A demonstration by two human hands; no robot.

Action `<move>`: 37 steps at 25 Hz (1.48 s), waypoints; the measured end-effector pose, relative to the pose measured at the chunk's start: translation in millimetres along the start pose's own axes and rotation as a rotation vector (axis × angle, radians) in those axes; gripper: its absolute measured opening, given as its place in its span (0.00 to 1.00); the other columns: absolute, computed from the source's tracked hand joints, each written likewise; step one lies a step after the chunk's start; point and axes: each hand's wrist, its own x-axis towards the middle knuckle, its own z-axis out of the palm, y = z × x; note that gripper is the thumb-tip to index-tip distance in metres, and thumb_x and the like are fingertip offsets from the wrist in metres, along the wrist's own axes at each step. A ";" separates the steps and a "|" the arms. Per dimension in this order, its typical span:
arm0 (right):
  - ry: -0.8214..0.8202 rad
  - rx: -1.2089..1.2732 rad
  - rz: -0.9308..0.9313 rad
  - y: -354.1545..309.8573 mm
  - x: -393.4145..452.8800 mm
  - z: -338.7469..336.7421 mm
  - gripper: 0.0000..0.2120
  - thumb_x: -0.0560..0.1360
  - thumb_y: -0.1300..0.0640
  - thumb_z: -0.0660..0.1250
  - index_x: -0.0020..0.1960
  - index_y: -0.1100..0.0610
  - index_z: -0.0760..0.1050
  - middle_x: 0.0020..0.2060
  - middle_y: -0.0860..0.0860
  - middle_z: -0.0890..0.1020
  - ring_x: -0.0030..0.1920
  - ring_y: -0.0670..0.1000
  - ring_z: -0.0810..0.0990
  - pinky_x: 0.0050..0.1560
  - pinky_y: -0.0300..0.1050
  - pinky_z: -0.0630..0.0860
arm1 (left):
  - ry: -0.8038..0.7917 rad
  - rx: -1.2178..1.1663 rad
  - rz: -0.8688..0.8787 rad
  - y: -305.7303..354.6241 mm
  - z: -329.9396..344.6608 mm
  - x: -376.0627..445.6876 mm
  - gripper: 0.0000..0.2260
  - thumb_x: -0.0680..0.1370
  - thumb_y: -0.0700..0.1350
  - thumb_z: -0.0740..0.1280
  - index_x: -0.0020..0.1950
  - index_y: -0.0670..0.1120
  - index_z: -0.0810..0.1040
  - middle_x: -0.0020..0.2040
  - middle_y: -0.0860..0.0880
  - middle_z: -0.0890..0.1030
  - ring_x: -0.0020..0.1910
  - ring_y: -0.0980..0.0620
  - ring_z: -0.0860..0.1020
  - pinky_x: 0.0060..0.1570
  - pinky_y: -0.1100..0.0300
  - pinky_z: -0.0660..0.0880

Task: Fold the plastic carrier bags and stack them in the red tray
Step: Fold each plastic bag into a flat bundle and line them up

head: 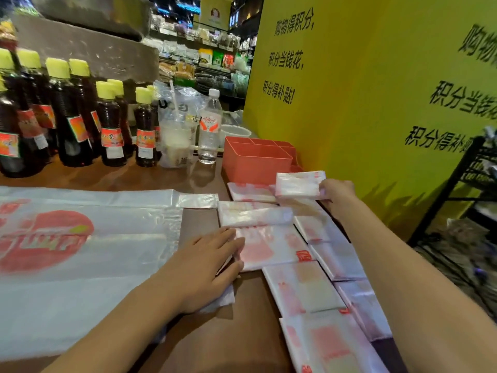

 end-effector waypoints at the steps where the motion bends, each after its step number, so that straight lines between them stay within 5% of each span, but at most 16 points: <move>1: 0.011 -0.029 0.007 2.6 7.1 3.2 0.10 0.73 0.73 0.60 0.42 0.59 0.69 0.41 0.61 0.77 0.37 0.57 0.78 0.34 0.48 0.75 | 0.007 0.003 0.005 -0.3 -0.3 0.1 0.36 0.74 0.69 0.35 0.80 0.60 0.53 0.81 0.60 0.50 0.78 0.64 0.45 0.68 0.70 0.40; 3: 0.007 -0.085 -0.008 8.5 23.2 8.6 0.09 0.73 0.73 0.61 0.48 0.62 0.72 0.44 0.62 0.78 0.45 0.58 0.78 0.40 0.52 0.77 | 0.007 0.012 0.005 -0.6 0.9 1.3 0.32 0.77 0.68 0.38 0.80 0.61 0.51 0.81 0.62 0.48 0.77 0.66 0.43 0.67 0.71 0.40; 6: -0.037 -0.105 -0.038 15.2 38.8 17.0 0.20 0.75 0.72 0.64 0.66 0.64 0.72 0.53 0.62 0.78 0.48 0.57 0.77 0.37 0.46 0.76 | 0.003 -0.003 0.010 -0.3 2.3 0.1 0.32 0.76 0.69 0.35 0.80 0.63 0.50 0.80 0.64 0.45 0.75 0.69 0.40 0.66 0.73 0.39; 8: -0.015 -0.144 -0.071 21.1 47.5 18.6 0.20 0.75 0.70 0.66 0.67 0.63 0.73 0.55 0.61 0.80 0.49 0.56 0.78 0.36 0.45 0.75 | 0.041 0.008 0.000 -3.0 5.6 -0.8 0.33 0.76 0.69 0.35 0.79 0.63 0.54 0.79 0.65 0.50 0.74 0.69 0.44 0.68 0.73 0.41; 11: 0.012 -0.224 -0.126 34.5 54.2 16.4 0.17 0.75 0.64 0.69 0.64 0.58 0.76 0.51 0.58 0.82 0.46 0.56 0.81 0.35 0.45 0.75 | 0.126 0.053 0.002 -5.0 10.0 -2.2 0.22 0.84 0.63 0.47 0.73 0.59 0.69 0.71 0.60 0.72 0.69 0.65 0.64 0.64 0.69 0.58; 13: 0.005 -0.262 -0.158 38.6 58.3 17.0 0.15 0.76 0.61 0.69 0.62 0.57 0.77 0.51 0.58 0.84 0.46 0.58 0.83 0.35 0.45 0.75 | 0.118 0.058 0.031 -7.6 13.4 -0.9 0.21 0.84 0.63 0.50 0.71 0.59 0.73 0.69 0.60 0.76 0.67 0.64 0.70 0.63 0.70 0.65; 17: -0.108 -0.510 -0.344 25.4 46.1 18.6 0.15 0.79 0.59 0.64 0.65 0.61 0.77 0.54 0.56 0.82 0.52 0.57 0.82 0.53 0.52 0.79 | 0.141 0.136 0.051 -6.1 11.6 2.9 0.23 0.81 0.65 0.52 0.67 0.59 0.78 0.65 0.60 0.79 0.60 0.61 0.79 0.54 0.66 0.72; 21: -0.278 -0.986 -0.630 26.8 20.4 9.5 0.15 0.79 0.59 0.59 0.62 0.59 0.79 0.57 0.54 0.80 0.58 0.58 0.78 0.57 0.50 0.75 | 0.120 0.146 0.000 -6.3 8.9 2.5 0.24 0.80 0.67 0.52 0.65 0.58 0.79 0.64 0.59 0.80 0.57 0.60 0.81 0.48 0.64 0.78; 24: -0.437 -1.216 -0.605 33.3 15.1 3.0 0.12 0.80 0.58 0.57 0.56 0.59 0.78 0.56 0.55 0.79 0.60 0.61 0.77 0.59 0.54 0.75 | 0.142 0.130 -0.017 -4.5 3.5 3.6 0.25 0.77 0.70 0.53 0.66 0.61 0.77 0.66 0.62 0.77 0.59 0.62 0.79 0.47 0.65 0.78; 29: -0.440 -1.237 -0.618 26.6 1.0 -1.5 0.22 0.85 0.54 0.51 0.77 0.57 0.63 0.77 0.56 0.65 0.75 0.55 0.65 0.75 0.55 0.62 | 0.134 0.218 -0.027 1.1 -5.8 1.7 0.24 0.76 0.67 0.56 0.64 0.58 0.79 0.64 0.58 0.80 0.59 0.57 0.80 0.48 0.59 0.79; 37: -0.553 -1.158 -0.766 9.3 -101.2 41.6 0.25 0.85 0.53 0.53 0.81 0.54 0.56 0.80 0.53 0.60 0.80 0.53 0.56 0.77 0.54 0.55 | 0.268 0.191 -0.210 9.2 -49.3 -1.8 0.22 0.82 0.62 0.57 0.72 0.54 0.73 0.69 0.53 0.76 0.68 0.52 0.74 0.65 0.54 0.70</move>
